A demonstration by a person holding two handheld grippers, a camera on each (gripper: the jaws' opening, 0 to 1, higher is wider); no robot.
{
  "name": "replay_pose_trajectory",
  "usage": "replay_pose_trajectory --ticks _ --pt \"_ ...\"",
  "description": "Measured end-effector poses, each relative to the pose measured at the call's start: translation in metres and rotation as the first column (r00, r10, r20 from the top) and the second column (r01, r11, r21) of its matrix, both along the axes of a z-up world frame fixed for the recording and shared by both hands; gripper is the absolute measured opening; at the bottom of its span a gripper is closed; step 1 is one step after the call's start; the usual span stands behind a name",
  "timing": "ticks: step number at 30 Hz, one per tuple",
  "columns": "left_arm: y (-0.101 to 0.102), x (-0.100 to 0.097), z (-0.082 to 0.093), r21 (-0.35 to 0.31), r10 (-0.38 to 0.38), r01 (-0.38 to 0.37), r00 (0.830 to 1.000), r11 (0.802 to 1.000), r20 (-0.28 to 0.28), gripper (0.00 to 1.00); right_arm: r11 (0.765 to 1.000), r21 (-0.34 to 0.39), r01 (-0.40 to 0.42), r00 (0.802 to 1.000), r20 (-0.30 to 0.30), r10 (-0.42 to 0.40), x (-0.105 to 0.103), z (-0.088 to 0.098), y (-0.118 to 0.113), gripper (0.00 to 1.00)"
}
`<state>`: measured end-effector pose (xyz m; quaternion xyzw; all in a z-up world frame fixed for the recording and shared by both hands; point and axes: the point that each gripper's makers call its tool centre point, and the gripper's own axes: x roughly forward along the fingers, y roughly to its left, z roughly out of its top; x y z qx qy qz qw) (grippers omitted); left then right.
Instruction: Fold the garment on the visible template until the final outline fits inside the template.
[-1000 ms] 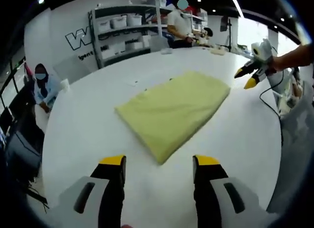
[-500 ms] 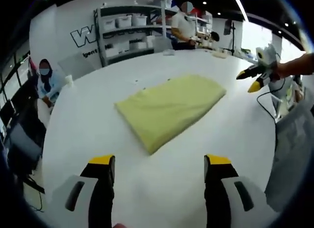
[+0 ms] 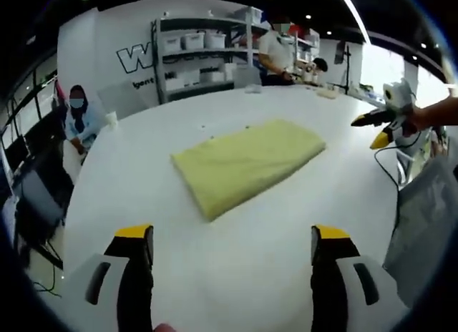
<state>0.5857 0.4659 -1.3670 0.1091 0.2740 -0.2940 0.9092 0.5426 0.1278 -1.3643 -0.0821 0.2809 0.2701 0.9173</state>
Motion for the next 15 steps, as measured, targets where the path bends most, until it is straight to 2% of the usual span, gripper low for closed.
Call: replay_pose_trajectory --ticks 5,8,15 --pt "-0.002 -0.012 -0.001 -0.008 0.011 -0.011 1.000 1.000 0.000 0.94 1.000 0.011 0.028 0.999 0.021 -0.028 -0.008 0.004 0.001 0.82" --pt "-0.004 -0.019 0.002 -0.013 0.024 -0.024 0.999 1.000 0.024 0.97 1.000 0.013 0.027 0.999 0.028 -0.027 -0.014 0.003 0.004 0.86" --pt "-0.003 -0.035 0.003 -0.029 0.048 -0.047 0.998 0.998 0.033 0.99 1.000 0.017 0.017 0.999 0.043 -0.017 -0.027 0.003 0.010 0.91"
